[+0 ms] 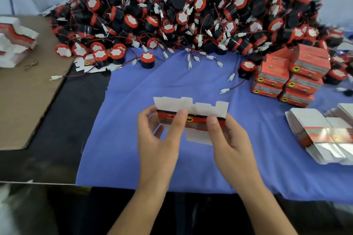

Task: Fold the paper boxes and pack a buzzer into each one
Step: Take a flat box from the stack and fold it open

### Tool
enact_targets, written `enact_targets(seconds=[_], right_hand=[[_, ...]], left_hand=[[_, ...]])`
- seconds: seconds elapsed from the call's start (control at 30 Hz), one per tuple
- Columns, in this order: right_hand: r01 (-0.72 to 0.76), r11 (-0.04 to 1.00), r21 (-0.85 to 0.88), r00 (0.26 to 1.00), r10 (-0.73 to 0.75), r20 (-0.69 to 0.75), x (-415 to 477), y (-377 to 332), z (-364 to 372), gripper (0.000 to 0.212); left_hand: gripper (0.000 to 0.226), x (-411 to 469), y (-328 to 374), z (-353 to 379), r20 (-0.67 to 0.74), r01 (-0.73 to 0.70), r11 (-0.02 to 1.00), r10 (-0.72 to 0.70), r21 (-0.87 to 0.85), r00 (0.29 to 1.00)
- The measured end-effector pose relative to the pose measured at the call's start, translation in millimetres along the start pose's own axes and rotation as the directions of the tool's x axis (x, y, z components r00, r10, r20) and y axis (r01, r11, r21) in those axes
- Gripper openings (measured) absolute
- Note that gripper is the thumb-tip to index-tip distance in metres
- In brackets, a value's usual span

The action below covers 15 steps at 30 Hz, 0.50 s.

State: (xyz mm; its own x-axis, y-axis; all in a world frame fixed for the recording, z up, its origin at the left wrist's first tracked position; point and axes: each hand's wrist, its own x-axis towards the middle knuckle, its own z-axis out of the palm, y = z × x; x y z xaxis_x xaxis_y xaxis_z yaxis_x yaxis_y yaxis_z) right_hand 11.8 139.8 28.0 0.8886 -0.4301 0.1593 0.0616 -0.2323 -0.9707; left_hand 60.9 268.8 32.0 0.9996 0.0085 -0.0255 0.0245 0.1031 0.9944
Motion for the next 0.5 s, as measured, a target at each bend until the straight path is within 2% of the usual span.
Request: enact_targets(seconds=[0.07, 0.13, 0.2, 0.3, 0.4, 0.5], right_hand=[[0.013, 1.000, 0.022, 1.000, -0.013, 0.025, -4, -1, 3, 0.034], [0.027, 1.000, 0.016, 0.999, -0.028, 0.043, -7, -2, 5, 0.029], [0.040, 0.999, 0.009, 0.998, -0.040, 0.040, -8, -3, 6, 0.022], [0.030, 1.000, 0.002, 0.999, -0.030, 0.038, -9, -2, 7, 0.023], [0.032, 0.999, 0.006, 0.997, -0.032, 0.072, -11, -1, 11, 0.031], [0.002, 0.998, 0.062, 0.996, -0.008, 0.093, -11, 2, 14, 0.041]], left_hand=[[0.055, 0, 2, 2, -0.036, 0.016, 0.999, -0.018, -0.036, 0.999], [0.058, 1, 2, 3, -0.051, 0.021, 1.000, -0.022, -0.021, 0.998], [0.052, 3, 1, 2, -0.051, 0.003, 0.999, -0.001, 0.041, 0.999], [0.044, 4, 0, 0, -0.037, -0.030, 0.991, 0.036, 0.134, 0.999], [0.042, 3, 0, -3, 0.040, -0.052, 0.977, 0.044, 0.206, 0.998], [0.031, 4, -1, -8, 0.148, -0.044, 0.977, 0.013, 0.207, 0.989]])
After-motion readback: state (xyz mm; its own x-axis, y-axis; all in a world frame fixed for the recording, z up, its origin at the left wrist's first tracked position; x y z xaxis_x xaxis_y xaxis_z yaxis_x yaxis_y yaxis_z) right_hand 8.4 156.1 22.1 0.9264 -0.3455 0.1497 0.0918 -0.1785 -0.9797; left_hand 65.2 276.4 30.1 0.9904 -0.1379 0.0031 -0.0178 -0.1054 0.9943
